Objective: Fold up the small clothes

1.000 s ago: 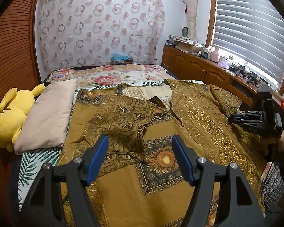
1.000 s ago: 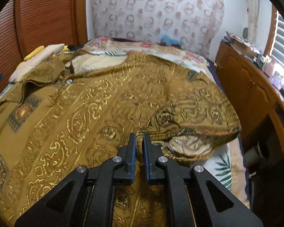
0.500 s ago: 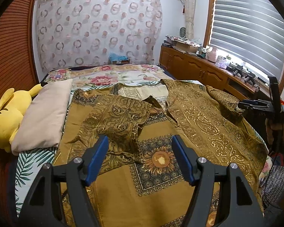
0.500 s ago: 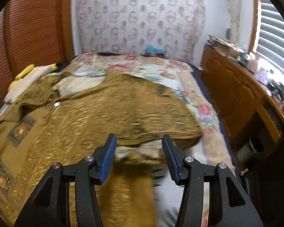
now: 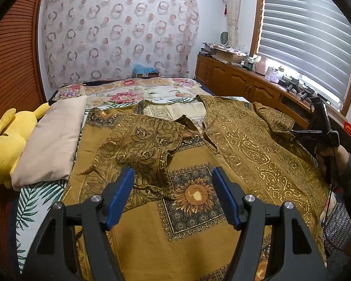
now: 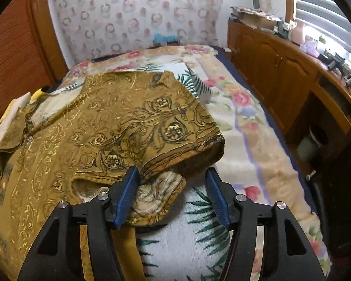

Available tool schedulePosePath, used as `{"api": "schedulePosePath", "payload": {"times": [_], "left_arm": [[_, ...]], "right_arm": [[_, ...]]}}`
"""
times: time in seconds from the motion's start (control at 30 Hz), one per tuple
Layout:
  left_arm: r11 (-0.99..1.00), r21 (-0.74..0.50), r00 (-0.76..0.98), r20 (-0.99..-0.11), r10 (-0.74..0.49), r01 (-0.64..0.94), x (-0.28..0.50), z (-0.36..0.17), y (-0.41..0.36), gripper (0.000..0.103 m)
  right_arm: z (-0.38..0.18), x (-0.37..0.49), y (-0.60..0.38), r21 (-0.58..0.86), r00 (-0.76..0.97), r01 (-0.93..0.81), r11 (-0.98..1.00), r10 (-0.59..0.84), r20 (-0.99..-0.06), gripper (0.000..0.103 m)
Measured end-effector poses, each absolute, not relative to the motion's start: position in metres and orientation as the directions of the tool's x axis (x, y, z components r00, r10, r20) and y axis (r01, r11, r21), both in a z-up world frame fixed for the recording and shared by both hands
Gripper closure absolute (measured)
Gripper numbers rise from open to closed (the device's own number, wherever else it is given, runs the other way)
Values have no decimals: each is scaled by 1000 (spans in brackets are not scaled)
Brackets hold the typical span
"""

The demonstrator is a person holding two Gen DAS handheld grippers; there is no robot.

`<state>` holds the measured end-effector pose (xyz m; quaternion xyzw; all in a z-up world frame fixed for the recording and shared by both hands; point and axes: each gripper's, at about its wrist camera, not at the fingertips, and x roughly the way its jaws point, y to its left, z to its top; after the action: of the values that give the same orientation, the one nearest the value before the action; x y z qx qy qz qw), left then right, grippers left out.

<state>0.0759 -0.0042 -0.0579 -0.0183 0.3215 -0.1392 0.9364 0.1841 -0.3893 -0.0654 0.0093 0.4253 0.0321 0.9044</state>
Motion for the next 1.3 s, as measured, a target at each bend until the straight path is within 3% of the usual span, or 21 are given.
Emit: {"api": "schedulePosePath", "payload": {"times": [0.1, 0.17, 0.3, 0.4, 0.57, 0.9, 1.1, 1.3], "left_arm": [[961, -122, 753, -599, -272, 250, 76, -58, -4, 35], [961, -125, 754, -598, -273, 248, 75, -59, -3, 35], [962, -126, 754, -599, -270, 244, 74, -60, -1, 35], [961, -127, 754, -598, -271, 245, 73, -61, 0, 35], [961, -127, 752, -600, -272, 246, 73, -61, 0, 35], [961, -124, 751, -603, -270, 245, 73, -61, 0, 35], [961, -128, 751, -602, -271, 243, 73, -61, 0, 35], [961, -128, 751, -602, -272, 245, 73, -61, 0, 35]], "right_arm": [[-66, 187, -390, 43, 630, -50, 998, 65, -774, 43], [-65, 189, -387, 22, 629, -69, 997, 61, -775, 50], [-59, 190, -380, -7, 643, -117, 993, 71, -763, 90], [-53, 189, -369, -59, 656, -151, 987, 55, -753, 94], [-37, 189, -348, -146, 698, -183, 972, 24, -716, 94], [-16, 199, -296, -168, 728, -284, 944, 98, -679, 94], [-5, 186, -269, -66, 712, -350, 935, 220, -667, 67], [15, 170, -272, -99, 757, -348, 932, 217, -616, 61]]}}
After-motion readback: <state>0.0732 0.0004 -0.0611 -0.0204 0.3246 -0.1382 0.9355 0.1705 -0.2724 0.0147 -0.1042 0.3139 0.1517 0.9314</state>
